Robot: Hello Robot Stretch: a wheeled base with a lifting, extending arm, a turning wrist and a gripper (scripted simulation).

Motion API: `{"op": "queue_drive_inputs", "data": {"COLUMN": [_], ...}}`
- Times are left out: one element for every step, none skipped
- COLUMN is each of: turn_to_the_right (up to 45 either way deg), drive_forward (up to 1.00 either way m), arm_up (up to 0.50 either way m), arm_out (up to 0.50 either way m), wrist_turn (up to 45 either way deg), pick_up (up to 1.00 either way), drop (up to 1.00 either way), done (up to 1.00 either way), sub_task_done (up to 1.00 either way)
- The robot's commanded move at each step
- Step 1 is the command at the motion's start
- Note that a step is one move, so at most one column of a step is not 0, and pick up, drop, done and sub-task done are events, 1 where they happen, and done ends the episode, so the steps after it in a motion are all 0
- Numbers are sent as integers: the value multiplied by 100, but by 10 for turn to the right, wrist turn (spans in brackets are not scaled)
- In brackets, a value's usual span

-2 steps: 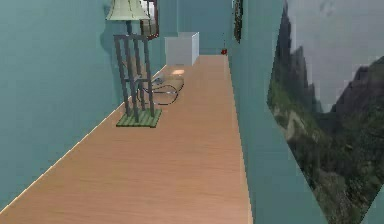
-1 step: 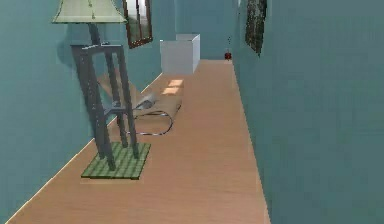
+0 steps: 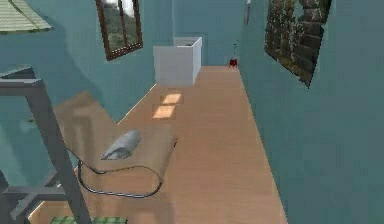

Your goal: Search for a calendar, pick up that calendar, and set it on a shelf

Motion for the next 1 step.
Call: {"op": "queue_drive_inputs", "data": {"turn_to_the_right": [30], "drive_forward": [0], "arm_up": [0], "arm_out": [0], "wrist_turn": [0], "pick_up": [0], "drop": [0], "done": [0], "sub_task_done": [0]}}
